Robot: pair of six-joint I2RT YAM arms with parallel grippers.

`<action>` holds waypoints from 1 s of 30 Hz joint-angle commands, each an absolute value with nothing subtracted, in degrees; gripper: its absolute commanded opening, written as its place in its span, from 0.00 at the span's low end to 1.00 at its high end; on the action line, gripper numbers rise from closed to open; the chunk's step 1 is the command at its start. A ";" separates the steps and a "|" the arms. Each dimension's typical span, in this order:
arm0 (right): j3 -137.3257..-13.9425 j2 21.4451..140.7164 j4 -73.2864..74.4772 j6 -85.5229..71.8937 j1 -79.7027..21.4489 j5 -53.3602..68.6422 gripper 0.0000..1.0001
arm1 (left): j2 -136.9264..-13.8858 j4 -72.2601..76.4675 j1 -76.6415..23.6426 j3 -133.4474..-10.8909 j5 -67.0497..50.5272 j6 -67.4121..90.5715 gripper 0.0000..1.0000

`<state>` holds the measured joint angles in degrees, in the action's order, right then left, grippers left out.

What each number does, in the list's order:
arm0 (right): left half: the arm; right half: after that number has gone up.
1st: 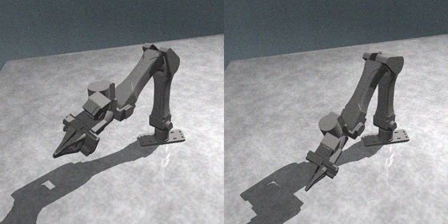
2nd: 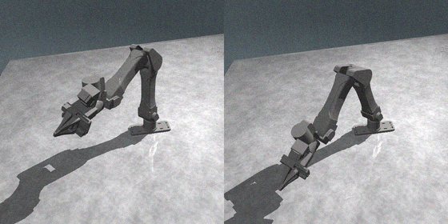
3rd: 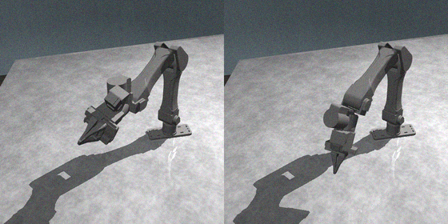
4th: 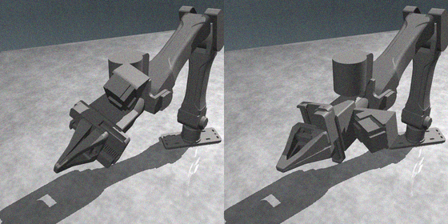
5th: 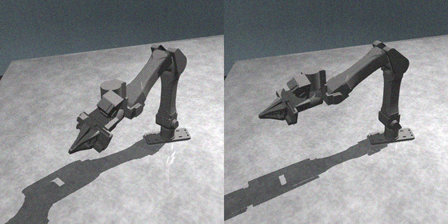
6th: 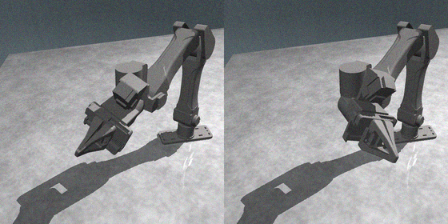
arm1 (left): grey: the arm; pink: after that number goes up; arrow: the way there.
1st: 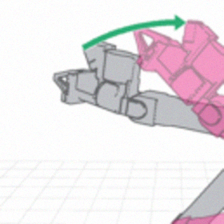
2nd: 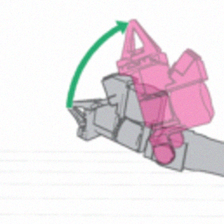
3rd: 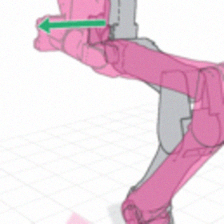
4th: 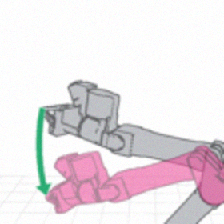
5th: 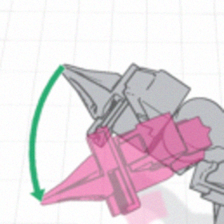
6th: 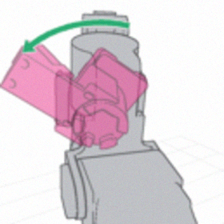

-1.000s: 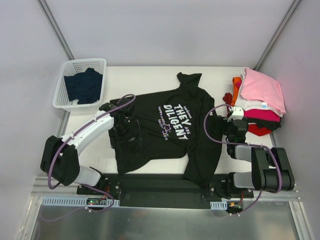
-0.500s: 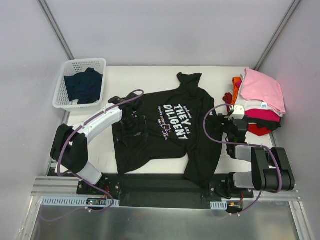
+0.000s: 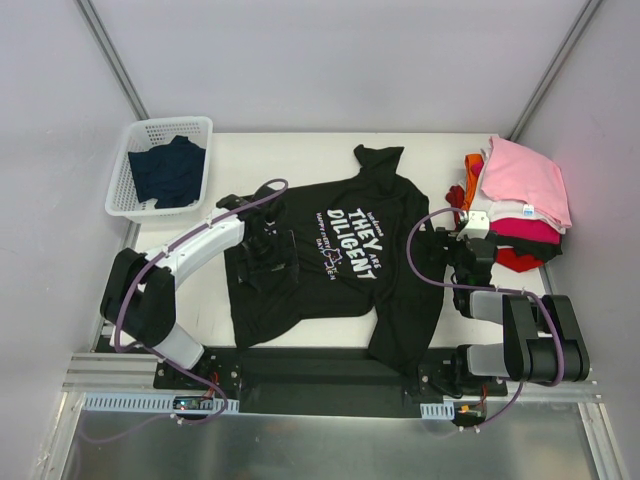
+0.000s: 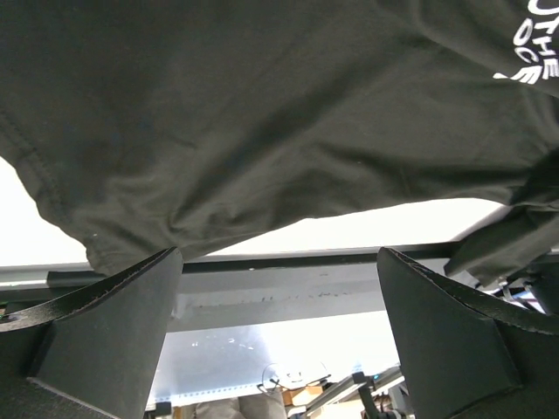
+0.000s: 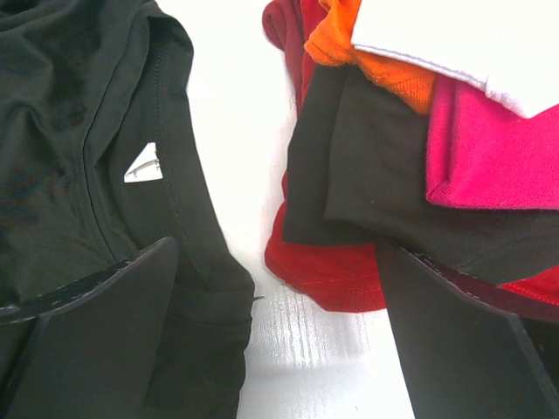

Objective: Fold and stack the t-shirts
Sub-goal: Flatten out the tshirt

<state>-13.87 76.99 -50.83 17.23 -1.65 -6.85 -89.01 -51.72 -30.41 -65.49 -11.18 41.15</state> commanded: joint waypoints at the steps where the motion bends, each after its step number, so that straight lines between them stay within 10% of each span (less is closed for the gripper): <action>1: -14.15 76.11 -54.93 17.75 -1.93 -7.56 1.00 | -84.22 -52.64 -31.37 -66.27 -11.69 41.40 0.95; 30: -14.15 76.11 -54.93 17.84 -1.85 -7.65 1.00 | -77.44 -56.08 -31.64 -66.37 -10.11 45.52 0.96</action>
